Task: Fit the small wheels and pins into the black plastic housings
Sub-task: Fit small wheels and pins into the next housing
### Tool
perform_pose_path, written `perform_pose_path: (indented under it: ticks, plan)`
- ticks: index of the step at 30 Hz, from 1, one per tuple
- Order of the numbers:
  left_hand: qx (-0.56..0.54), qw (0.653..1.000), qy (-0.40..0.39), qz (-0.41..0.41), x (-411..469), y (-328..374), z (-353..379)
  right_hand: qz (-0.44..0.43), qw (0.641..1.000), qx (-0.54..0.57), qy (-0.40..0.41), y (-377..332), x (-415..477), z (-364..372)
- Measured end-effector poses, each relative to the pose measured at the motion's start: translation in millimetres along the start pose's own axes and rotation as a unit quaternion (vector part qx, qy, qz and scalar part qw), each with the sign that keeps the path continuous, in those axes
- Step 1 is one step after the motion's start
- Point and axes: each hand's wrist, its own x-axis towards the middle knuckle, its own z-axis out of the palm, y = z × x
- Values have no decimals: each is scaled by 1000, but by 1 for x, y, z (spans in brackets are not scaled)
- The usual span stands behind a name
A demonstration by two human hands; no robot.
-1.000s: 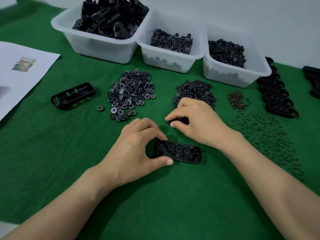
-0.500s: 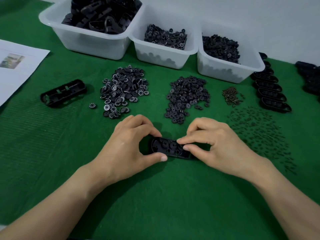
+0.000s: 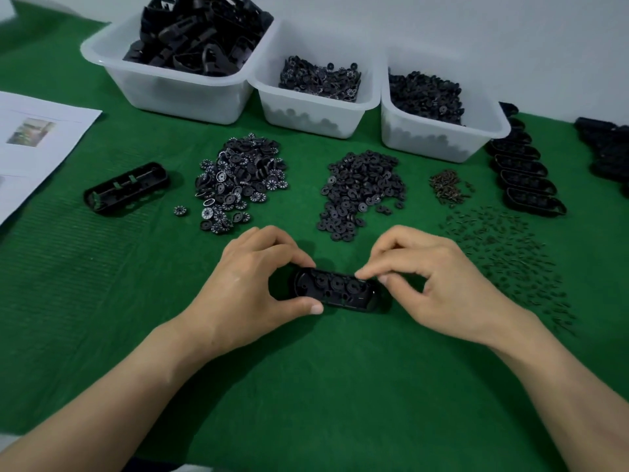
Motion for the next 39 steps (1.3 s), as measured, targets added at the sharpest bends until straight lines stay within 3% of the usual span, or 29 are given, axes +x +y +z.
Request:
perform_pose_path:
  ticks: [5,10,17,25,33,39]
  plan:
    - [-4,999,-35,29,-2,15,9,50,990,37,125,15,-20,-39]
    - [-14,994,-82,76,3,50,39,132,984,22,121,44,-69,-68]
    - [3,990,-92,105,15,110,94,207,958,30,196,77,-140,-95]
    - [-14,994,-67,89,22,146,128,271,951,20,148,91,-156,-95]
    - [-16,995,-50,79,22,145,132,257,963,24,77,95,-150,-95]
    - [-9,995,-54,80,22,145,133,230,970,-67,41,89,-149,-94]
